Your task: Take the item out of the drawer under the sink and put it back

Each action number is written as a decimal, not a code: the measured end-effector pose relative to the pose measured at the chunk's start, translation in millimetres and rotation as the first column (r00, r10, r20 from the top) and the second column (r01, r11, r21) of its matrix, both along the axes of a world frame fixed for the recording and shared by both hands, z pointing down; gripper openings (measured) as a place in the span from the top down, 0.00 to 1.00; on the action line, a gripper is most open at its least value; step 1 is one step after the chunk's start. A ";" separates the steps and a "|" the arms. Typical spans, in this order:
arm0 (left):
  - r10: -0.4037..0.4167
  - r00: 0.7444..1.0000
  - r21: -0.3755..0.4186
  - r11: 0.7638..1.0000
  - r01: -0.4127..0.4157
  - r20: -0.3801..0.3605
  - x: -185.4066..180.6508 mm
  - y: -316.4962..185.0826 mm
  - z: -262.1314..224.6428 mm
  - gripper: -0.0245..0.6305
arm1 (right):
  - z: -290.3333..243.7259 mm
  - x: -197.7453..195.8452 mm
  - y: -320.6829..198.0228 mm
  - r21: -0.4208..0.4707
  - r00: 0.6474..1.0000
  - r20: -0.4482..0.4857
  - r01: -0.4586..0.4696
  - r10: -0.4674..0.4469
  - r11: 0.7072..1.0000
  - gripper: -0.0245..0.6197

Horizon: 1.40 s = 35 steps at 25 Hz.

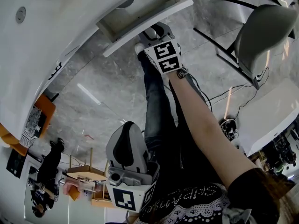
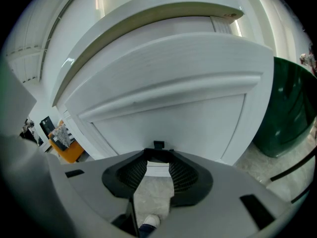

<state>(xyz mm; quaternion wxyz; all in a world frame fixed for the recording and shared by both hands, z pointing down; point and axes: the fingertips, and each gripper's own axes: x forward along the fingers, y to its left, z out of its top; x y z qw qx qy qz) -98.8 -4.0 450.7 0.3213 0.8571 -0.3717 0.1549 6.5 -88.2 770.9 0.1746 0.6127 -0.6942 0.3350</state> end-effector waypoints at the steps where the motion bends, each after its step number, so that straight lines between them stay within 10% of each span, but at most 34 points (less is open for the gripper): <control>1: 0.002 1.000 0.000 1.000 -0.002 -0.002 0.3 0.3 -0.3 0.96 | -0.2 -0.3 0.5 0.000 1.000 0.002 -0.002 0.002 1.000 0.73; 35: 0.010 1.000 -0.008 1.000 -0.010 -0.015 -3.4 -7.1 1.7 0.96 | -1.5 -2.3 27.0 -0.014 0.999 0.020 0.041 -0.041 0.999 0.73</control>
